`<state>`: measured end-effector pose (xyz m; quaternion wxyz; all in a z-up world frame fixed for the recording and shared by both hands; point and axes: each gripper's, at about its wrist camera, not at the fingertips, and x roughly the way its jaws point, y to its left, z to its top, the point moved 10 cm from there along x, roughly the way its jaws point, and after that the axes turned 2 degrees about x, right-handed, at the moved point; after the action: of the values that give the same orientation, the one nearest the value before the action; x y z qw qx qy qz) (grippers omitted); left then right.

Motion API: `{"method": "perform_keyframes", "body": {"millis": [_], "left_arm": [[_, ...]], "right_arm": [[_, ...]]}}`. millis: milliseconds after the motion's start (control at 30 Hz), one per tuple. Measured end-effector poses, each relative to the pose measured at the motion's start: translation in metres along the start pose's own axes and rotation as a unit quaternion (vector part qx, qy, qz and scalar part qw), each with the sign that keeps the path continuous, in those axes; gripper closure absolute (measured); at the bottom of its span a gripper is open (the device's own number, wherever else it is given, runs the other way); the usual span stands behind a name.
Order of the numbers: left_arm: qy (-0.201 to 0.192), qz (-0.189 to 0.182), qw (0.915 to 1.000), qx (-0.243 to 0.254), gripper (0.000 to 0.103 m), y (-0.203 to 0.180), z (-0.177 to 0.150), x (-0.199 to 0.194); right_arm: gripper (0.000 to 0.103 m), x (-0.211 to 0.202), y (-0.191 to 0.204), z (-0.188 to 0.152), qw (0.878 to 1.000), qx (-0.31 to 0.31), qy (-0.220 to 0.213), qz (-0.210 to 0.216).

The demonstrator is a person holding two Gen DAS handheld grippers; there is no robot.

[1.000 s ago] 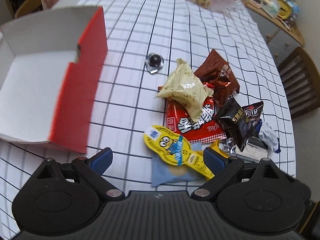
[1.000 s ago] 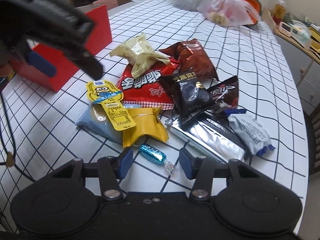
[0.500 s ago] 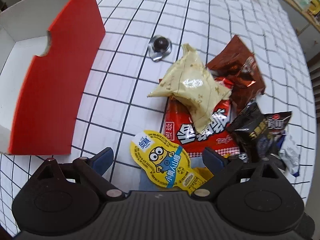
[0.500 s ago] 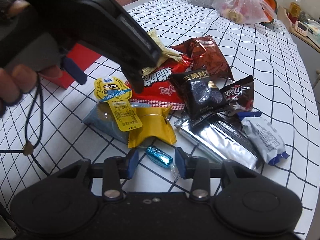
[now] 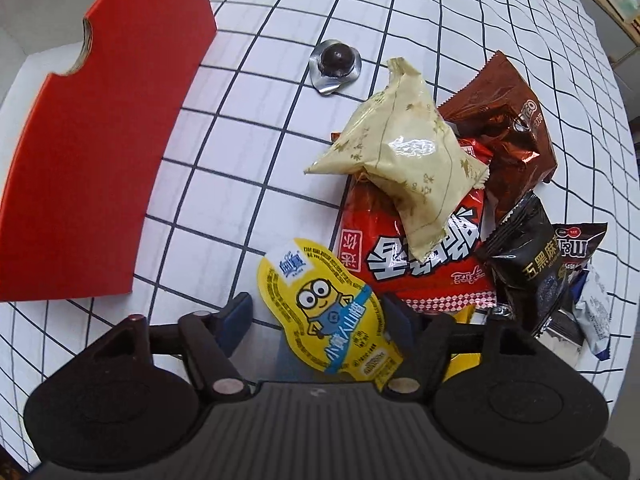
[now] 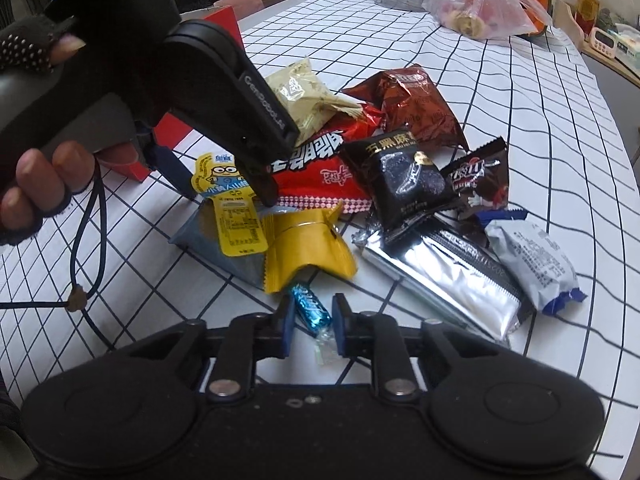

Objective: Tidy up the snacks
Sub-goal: 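Grasp the yellow Minion wrapper with the left gripper while the right grasps the blue candy, then carry the Minion wrapper and blue candy over the red box with both grippers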

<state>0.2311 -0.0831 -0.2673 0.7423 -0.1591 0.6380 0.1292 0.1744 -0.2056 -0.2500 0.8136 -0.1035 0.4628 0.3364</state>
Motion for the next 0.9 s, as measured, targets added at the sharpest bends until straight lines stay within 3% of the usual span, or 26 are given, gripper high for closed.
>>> {"method": "perform_keyframes", "body": {"millis": [267,900], "left_arm": [[-0.002,-0.015,0.9999,-0.004,0.056,0.011,0.003,-0.001],[-0.017,-0.083,0.9964,0.01,0.056,0.044,-0.01,-0.017]], "right_arm": [[0.092,-0.004,0.002,-0.006,1.0,0.018,-0.004,0.002],[0.093,-0.042,0.011,-0.018,0.994,0.1,-0.026,-0.036]]}}
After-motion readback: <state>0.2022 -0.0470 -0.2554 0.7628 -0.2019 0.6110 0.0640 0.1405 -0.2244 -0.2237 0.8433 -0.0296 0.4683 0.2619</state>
